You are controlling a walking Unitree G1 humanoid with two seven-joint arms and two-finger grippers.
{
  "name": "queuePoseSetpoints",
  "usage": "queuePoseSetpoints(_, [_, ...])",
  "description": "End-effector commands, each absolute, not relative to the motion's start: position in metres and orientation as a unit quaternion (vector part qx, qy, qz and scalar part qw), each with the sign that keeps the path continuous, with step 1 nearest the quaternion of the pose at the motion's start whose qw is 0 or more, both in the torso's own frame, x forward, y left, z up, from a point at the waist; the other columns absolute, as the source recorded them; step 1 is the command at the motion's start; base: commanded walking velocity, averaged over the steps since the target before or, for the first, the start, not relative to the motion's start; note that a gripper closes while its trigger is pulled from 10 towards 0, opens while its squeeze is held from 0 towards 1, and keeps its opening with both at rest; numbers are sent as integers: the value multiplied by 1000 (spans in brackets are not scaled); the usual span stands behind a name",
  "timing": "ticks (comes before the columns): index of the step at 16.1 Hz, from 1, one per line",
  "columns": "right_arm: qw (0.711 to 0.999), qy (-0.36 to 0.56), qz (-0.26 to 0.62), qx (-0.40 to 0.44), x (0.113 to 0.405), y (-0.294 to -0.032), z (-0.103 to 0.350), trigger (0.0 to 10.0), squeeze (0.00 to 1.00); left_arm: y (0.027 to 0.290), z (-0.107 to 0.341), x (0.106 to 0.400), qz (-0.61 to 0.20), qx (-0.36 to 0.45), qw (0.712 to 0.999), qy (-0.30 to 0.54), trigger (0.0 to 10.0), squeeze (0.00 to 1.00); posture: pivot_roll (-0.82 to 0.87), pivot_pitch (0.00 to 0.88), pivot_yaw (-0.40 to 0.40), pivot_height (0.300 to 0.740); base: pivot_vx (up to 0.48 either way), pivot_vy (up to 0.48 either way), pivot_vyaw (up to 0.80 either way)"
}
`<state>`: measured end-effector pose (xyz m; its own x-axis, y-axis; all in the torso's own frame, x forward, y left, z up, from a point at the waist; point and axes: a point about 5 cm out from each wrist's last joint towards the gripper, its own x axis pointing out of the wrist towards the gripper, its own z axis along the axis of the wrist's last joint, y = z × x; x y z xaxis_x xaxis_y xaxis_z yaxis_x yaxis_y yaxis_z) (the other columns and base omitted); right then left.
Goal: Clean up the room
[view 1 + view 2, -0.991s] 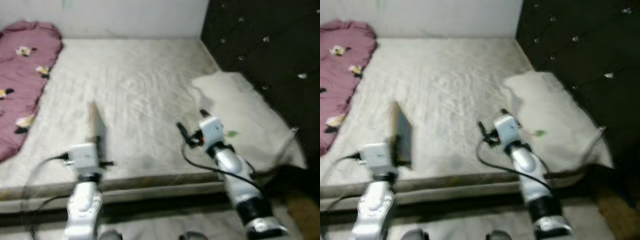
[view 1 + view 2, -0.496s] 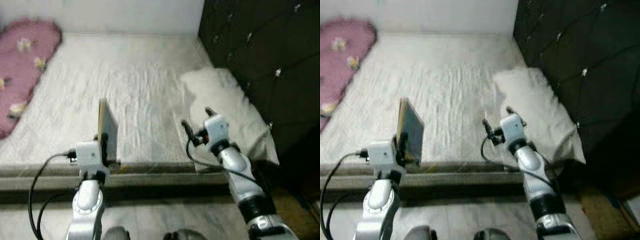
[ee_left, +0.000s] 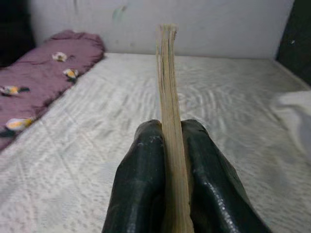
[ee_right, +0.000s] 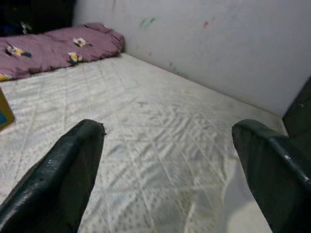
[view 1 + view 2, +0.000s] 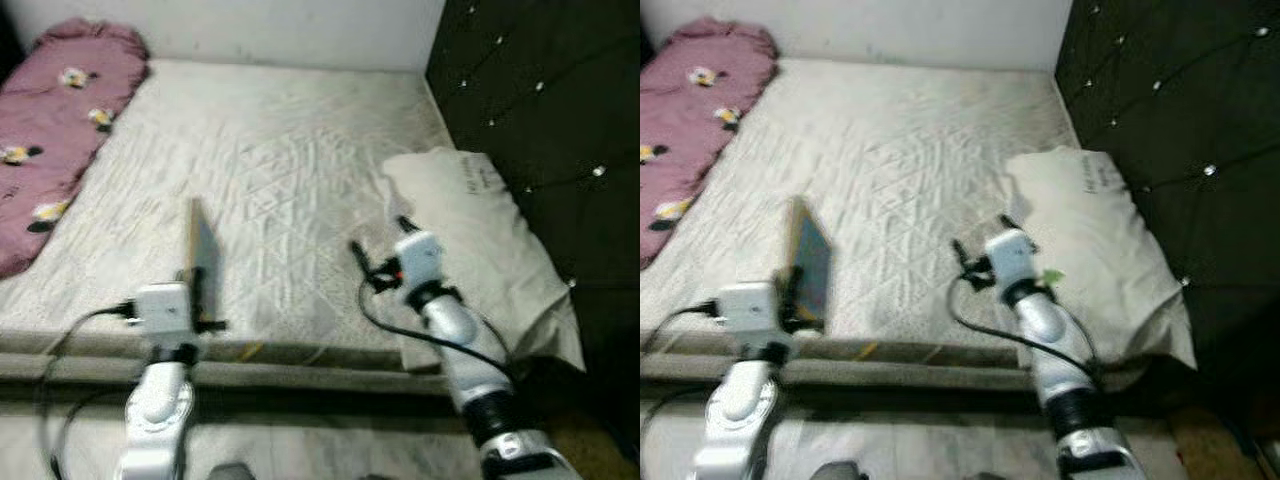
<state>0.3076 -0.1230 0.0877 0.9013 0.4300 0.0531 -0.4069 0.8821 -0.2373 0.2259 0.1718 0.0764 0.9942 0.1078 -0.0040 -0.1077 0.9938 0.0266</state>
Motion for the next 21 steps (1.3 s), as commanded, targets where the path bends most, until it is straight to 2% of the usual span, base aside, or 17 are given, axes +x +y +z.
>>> queuePoseSetpoints(1, [971, -51, 204, -119, 308, -134, 88, 10000, 0, 161, 89, 230, 33, 5, 999, -30, 10000, 0, 2, 0, -17, 740, 364, 0, 0])
queuePoseSetpoints(4, [970, -51, 204, -119, 308, -135, 89, 10000, 0, 161, 88, 230, 35, 4, 999, -27, 10000, 0, 1, 0, -18, 740, 361, 0, 0])
queuePoseSetpoints(10, [970, -50, 205, -122, 308, -136, 88, 10000, 0, 159, 85, 231, 49, 9, 999, -15, 10000, 0, 1, 0, -24, 740, 0, 0, 0])
queuePoseSetpoints(17, [969, -50, 207, -126, 308, -137, 88, 10000, 0, 158, 85, 230, 49, 8, 999, -15, 10000, 0, -3, 0, -27, 740, 0, -311, 0])
queuePoseSetpoints(21, [969, -49, 207, -127, 307, -137, 87, 10000, 0, 158, 83, 229, 55, 2, 998, -10, 10000, 0, -5, 0, -27, 740, 0, 0, 0])
